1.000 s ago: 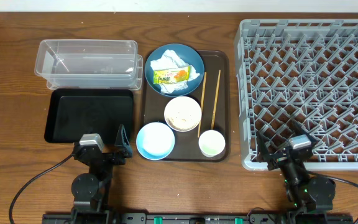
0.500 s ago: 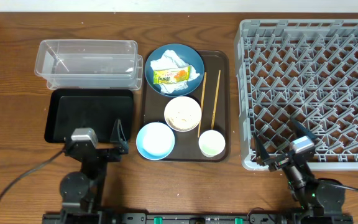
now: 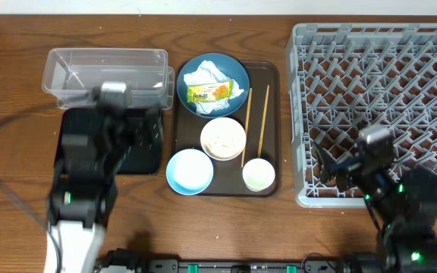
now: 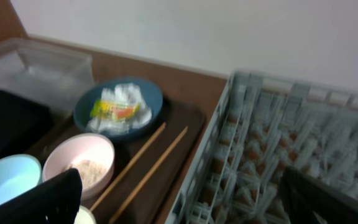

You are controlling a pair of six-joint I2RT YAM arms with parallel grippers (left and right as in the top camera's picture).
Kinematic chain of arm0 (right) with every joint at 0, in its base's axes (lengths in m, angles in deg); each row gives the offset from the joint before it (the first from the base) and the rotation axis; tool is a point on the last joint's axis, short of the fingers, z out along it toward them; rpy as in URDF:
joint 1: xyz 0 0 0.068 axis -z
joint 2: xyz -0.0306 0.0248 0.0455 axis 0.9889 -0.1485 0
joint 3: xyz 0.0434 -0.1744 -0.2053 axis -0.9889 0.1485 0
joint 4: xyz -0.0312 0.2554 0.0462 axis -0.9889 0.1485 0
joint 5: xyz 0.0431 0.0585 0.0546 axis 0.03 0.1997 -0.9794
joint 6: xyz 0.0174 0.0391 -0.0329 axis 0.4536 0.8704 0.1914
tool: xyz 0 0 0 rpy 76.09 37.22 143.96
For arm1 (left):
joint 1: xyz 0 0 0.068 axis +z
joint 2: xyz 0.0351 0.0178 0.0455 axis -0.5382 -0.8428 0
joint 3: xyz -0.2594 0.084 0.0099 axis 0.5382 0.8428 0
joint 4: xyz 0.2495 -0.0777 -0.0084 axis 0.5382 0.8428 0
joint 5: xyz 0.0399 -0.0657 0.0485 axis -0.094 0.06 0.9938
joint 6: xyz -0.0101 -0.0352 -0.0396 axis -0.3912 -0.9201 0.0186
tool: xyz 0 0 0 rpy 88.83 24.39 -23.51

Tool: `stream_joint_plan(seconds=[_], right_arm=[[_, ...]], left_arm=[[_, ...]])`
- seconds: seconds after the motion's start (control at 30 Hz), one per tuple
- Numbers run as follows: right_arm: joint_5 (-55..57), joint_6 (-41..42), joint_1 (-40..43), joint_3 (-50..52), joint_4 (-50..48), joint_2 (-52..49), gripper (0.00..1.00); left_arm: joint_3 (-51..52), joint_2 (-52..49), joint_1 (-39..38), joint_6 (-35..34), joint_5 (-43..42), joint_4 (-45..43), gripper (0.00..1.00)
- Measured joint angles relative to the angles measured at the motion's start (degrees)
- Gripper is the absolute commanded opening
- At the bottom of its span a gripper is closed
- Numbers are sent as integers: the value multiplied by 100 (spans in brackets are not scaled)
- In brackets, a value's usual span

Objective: Sort waste into correct bins and load items into the dishwasher rack
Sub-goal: 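Reach the left gripper to the tissue and wrapper on the blue plate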

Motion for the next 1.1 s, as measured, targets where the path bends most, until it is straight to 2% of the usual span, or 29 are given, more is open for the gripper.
stream_joint_plan(seconds=[0.1,0.27,0.37,0.47,0.57,0.77,0.93,0.97,1.1], right_arm=[[9,-79,0,-656,595,-662,99],[9,-149,0,-1639,1493,-1683,99],[0,-155,0,-1952,1644,-2109,99],[-46,-146,0,-2000,1681,-2393,99],[-157,-48,0,-2002,1808,-2621,99],[-372,76,0,-2004,2177,-2870,99],[-448,87,0,-2004,2269,-2896,99],[-450,87,0,-2004,2273,-2896,99],[-466,90,0,-2004,2277,-2896,99]], left_arm=[[-942,-848,-225,138,-61,660,92],[-3067,-2616,-645,393,-85,1987,92],[-4301,-3668,-846,511,-87,2846,92],[-5272,-4618,-1003,575,-87,3191,92],[-5611,-5202,-1108,595,-90,3088,92],[-5626,-5906,-1185,702,-111,2715,92],[-5628,-6334,-1187,1320,-129,2673,93],[-5630,-6417,-1189,1440,-131,2667,96],[-5633,-6846,-1196,1888,-149,2621,100]])
